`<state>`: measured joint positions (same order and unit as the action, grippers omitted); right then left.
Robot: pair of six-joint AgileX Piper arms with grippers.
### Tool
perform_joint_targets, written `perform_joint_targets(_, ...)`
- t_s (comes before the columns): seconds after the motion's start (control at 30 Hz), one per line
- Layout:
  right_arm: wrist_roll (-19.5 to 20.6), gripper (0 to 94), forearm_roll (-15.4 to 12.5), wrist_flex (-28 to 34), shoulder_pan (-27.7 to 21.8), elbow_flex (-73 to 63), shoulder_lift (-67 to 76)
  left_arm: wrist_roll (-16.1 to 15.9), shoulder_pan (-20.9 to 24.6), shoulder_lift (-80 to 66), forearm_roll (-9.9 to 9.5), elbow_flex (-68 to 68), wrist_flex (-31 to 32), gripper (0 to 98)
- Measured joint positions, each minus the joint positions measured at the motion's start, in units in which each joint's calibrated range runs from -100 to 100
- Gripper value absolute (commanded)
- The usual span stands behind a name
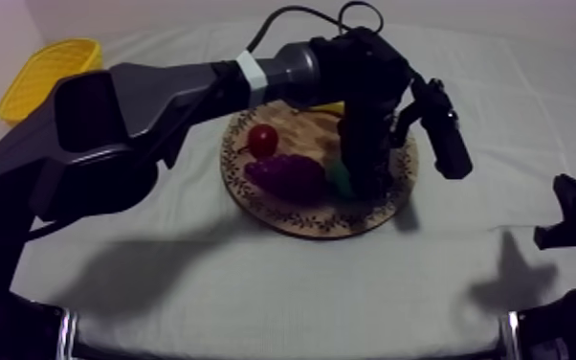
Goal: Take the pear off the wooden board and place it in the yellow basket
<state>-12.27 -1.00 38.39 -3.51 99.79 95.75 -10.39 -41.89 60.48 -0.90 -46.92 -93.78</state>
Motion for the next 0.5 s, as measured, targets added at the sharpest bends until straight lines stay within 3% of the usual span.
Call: perform_joint_targets(0.5,0.00,0.3,0.00,0.00,0.00,0.00,0.00,4.74,3.48,-20.39,-2.55,12.65,-0.34,51.9)
